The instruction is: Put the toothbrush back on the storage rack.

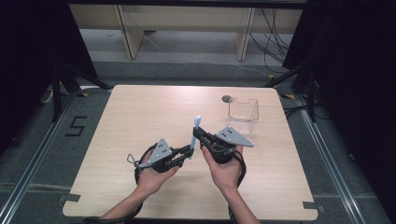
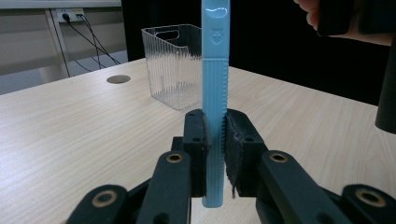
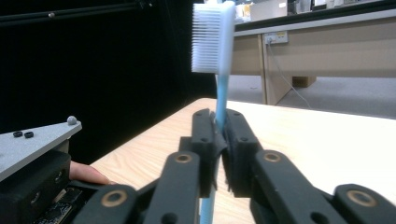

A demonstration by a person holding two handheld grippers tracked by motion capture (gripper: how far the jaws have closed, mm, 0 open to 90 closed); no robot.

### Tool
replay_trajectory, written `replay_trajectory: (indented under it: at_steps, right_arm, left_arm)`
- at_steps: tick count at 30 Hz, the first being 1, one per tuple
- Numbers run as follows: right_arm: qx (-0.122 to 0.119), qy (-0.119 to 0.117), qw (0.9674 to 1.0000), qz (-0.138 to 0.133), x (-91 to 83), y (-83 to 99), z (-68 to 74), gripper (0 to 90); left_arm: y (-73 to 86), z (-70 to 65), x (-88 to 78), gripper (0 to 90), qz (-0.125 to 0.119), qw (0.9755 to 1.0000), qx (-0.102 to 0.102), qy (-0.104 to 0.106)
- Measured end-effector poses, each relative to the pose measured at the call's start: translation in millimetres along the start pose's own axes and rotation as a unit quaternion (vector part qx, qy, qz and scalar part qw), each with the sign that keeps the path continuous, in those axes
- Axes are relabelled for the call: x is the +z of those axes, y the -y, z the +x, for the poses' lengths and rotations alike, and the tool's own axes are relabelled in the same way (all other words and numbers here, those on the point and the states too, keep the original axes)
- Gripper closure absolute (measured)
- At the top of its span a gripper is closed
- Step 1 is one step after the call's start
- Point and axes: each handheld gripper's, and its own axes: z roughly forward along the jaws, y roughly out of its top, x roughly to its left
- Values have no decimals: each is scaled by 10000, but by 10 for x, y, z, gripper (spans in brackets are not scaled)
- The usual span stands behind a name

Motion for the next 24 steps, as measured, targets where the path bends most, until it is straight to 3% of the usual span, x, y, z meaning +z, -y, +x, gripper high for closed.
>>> replay_trajectory:
  at_steps: [3,4,5,9,11,21,24]
  right_arm:
    - [-110,15,9999,5,0,-1,-3,860]
    - [-149,5,9999,38,-3,-3,6,861]
    - [-185,12,9998,30,-10,-7,17,862]
    - [-246,89,9997,26,-27,-32,-7,862]
    - [-392,216,9990,-50,-50,-60,-74,862]
    - [-367,381,9986,-76,-149,-112,-180,861]
    - [-482,410,9979,-104,-171,-126,-246,861]
  left_arm:
    - [-2,-7,17,774,-15,10000,33,12]
    - [-13,-5,22,740,145,9997,191,-7]
    - [-9,-6,34,692,147,9995,281,-13]
    - [-2,-2,7,569,323,9986,422,-74]
    - [10,13,-23,523,414,9978,512,-98]
    - [80,204,-222,438,608,9963,539,-273]
    - [103,280,-287,423,665,9957,487,-418]
